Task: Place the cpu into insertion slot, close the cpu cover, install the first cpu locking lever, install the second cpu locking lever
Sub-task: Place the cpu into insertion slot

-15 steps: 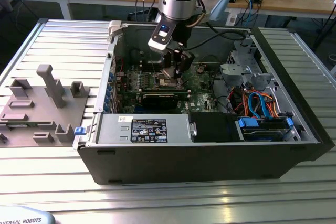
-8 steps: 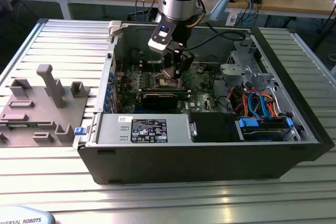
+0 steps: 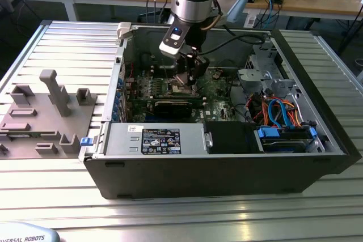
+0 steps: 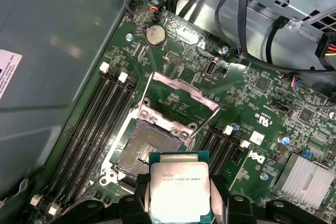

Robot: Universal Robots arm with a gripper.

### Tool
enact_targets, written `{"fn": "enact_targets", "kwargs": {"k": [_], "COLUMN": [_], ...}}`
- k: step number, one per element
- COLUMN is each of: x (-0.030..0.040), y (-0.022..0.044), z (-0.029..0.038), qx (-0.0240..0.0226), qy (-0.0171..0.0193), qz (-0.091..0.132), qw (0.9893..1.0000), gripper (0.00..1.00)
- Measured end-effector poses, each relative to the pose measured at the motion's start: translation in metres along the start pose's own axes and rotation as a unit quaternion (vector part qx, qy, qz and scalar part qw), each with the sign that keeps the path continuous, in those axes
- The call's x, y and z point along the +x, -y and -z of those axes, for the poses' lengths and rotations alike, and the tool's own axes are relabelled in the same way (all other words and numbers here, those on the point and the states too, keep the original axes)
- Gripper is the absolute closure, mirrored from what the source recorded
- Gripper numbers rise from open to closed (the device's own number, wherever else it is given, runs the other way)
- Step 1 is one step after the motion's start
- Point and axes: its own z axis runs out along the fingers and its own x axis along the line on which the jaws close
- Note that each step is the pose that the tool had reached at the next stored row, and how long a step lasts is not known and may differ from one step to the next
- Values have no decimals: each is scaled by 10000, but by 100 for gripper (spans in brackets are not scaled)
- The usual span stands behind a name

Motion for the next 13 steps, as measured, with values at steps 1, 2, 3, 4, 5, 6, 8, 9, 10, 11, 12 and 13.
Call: {"fn": "enact_targets", "kwargs": {"k": [1, 2, 3, 4, 5, 6, 8, 9, 10, 11, 12, 13], "x": [0, -1, 0, 0, 0, 0, 0, 0, 0, 0, 0, 0], "y": [-1, -1, -1, -1, -1, 0, 0, 0, 0, 0, 0, 0], "z": [0, 0, 0, 0, 0, 0, 0, 0, 0, 0, 0, 0], "qx": [0, 0, 0, 1, 1, 2, 2, 2, 2, 3, 3, 3], "qy": [0, 0, 0, 0, 0, 0, 0, -1, 0, -1, -1, -1], "qz": [-12, -18, -28, -36, -44, -57, -70, -79, -92, -101, -111, -120], "qw": [10000, 10000, 10000, 10000, 10000, 10000, 10000, 10000, 10000, 9999, 9999, 9999], "gripper": [46, 46, 46, 46, 46, 46, 46, 46, 46, 46, 46, 46]}}
